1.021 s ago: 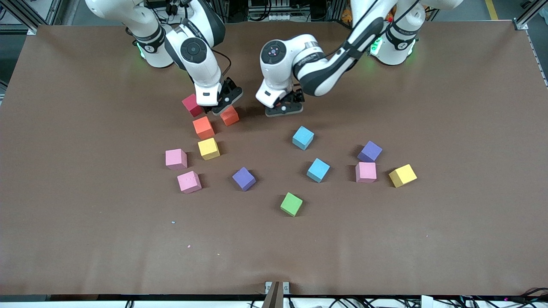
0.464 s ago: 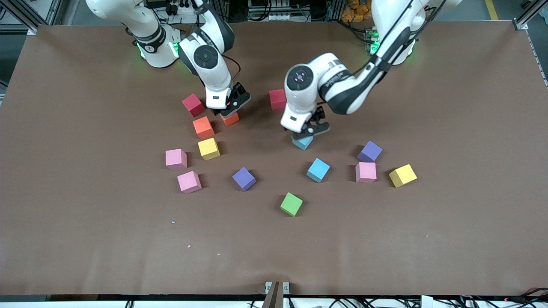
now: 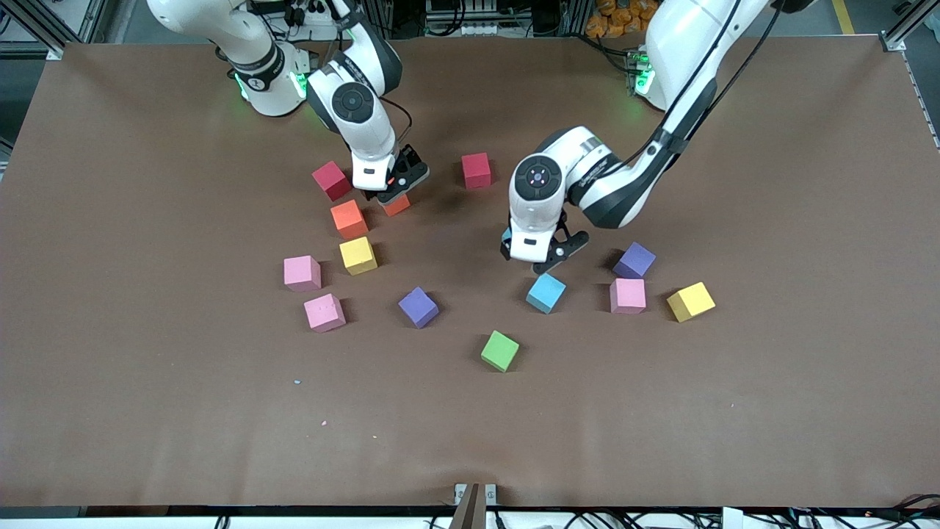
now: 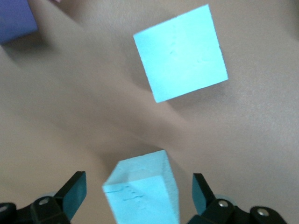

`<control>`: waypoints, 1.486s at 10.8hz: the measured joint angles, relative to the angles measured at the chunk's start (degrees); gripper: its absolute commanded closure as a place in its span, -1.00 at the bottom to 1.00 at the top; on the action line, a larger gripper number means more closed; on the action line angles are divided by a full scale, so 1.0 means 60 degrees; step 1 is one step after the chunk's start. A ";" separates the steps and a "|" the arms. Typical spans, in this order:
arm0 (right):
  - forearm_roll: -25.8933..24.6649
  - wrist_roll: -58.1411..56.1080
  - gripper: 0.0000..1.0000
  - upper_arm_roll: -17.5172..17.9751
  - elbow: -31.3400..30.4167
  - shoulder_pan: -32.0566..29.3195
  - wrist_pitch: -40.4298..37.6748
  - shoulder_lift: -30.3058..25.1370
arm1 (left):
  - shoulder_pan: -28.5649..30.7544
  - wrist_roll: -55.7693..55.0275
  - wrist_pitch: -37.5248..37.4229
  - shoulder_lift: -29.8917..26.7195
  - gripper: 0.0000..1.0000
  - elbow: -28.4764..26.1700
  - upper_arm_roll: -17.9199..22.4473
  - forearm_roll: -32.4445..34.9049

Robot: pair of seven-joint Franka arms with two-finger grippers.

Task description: Arrange 11 blocks into digit 3

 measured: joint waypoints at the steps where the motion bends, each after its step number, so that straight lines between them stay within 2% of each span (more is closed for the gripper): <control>1: 0.0001 0.0000 -1.00 -0.0005 0.0000 0.0000 -0.0062 -0.0048 | -0.0017 -0.0439 0.0192 0.0161 -1.00 0.0035 -0.0007 0.0000; 6: 0.0001 -0.0005 -1.00 -0.0050 -0.0011 -0.0001 -0.0131 -0.0095 | -0.0065 -0.1632 0.0414 0.0544 -1.00 -0.0002 -0.0014 0.0000; 12: 0.0000 -0.0009 -1.00 -0.0097 -0.0186 -0.0045 0.0052 0.0042 | -0.0049 -0.1757 0.0175 0.0412 -1.00 0.0065 -0.0018 0.0000; 13: 0.0000 -0.0009 -0.94 -0.0105 -0.0199 -0.0076 0.0079 0.0092 | -0.0049 -0.1807 0.0134 0.0411 -1.00 0.0062 -0.0018 0.0000; 16: 0.0000 -0.0014 0.25 -0.0111 -0.0200 -0.0087 0.0148 0.0252 | -0.0076 -0.2066 -0.0022 0.0418 -1.00 -0.0055 -0.0081 0.0000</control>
